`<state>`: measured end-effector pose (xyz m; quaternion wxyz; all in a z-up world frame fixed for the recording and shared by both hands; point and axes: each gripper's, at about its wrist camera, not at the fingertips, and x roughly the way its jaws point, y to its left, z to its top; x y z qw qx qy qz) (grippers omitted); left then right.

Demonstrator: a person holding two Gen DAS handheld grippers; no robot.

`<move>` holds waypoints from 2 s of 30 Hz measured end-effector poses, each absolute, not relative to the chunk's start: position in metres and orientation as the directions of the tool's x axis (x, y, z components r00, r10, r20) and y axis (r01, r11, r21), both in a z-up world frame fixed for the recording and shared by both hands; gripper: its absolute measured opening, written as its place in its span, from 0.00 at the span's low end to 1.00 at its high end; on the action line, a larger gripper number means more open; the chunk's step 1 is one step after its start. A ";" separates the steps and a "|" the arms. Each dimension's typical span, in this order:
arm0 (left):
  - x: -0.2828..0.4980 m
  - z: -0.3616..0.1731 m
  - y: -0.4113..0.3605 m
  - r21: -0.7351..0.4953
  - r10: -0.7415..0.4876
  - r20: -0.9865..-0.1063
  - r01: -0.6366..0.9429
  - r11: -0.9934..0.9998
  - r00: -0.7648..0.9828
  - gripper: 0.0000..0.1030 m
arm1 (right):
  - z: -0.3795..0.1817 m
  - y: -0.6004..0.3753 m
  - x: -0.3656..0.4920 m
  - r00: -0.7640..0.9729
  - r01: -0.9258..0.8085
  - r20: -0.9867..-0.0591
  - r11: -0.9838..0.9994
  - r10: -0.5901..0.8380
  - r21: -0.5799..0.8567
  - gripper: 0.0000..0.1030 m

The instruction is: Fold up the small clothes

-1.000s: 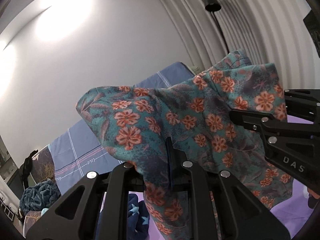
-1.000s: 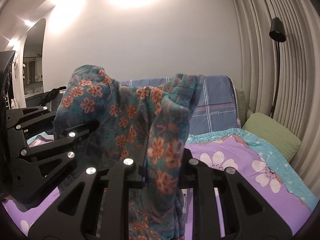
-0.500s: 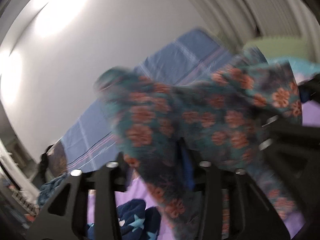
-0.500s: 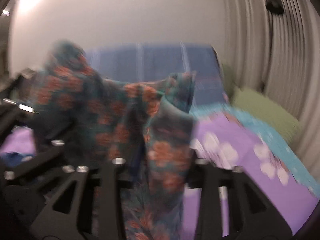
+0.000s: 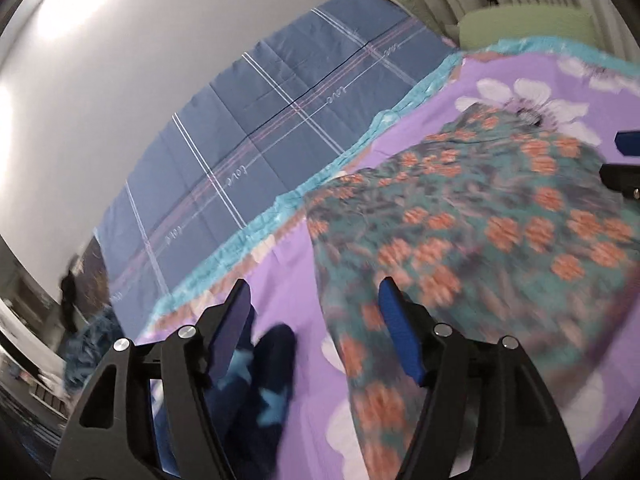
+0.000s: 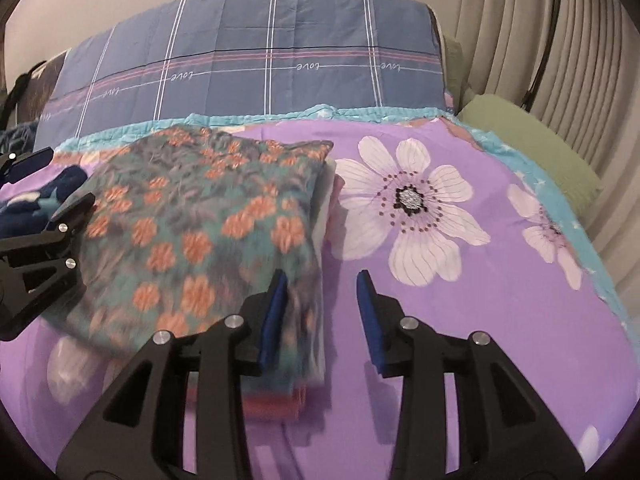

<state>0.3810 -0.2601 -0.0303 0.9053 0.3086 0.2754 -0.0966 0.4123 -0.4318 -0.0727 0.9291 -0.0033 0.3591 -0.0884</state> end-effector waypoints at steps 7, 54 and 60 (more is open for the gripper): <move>0.292 -0.001 -0.222 0.279 -0.204 -0.549 0.408 0.869 0.810 0.78 | -0.045 -0.412 0.298 0.784 0.117 -0.613 0.993 -0.097 -0.009 0.62; -0.036 0.080 -0.110 0.046 -0.269 -0.436 0.320 0.946 0.859 0.99 | 0.039 -0.313 -0.019 0.906 0.208 -0.369 0.977 -0.207 -0.039 0.98; -0.036 0.079 -0.112 0.042 -0.276 -0.443 0.328 0.944 0.853 0.99 | 0.034 -0.315 -0.013 0.896 0.214 -0.390 0.976 -0.214 -0.045 0.98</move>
